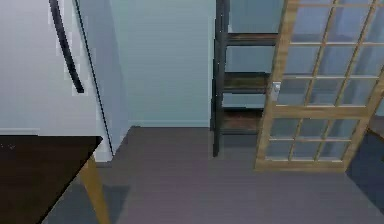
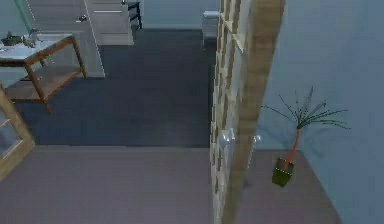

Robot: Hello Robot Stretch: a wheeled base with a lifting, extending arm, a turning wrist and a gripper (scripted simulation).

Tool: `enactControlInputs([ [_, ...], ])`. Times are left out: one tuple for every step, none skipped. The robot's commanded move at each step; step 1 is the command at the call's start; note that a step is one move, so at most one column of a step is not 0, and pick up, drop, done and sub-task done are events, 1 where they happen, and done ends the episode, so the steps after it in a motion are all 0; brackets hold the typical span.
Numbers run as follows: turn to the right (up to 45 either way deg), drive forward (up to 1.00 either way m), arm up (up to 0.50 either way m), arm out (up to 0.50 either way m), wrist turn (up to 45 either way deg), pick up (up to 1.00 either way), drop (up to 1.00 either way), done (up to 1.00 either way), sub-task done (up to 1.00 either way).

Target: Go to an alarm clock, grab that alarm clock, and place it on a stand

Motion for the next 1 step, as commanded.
enactControlInputs([
  [45.0, 0.00, 0.00, 0.00, 0.0, 0.00, 0.00, 0.00, 0.00],
])
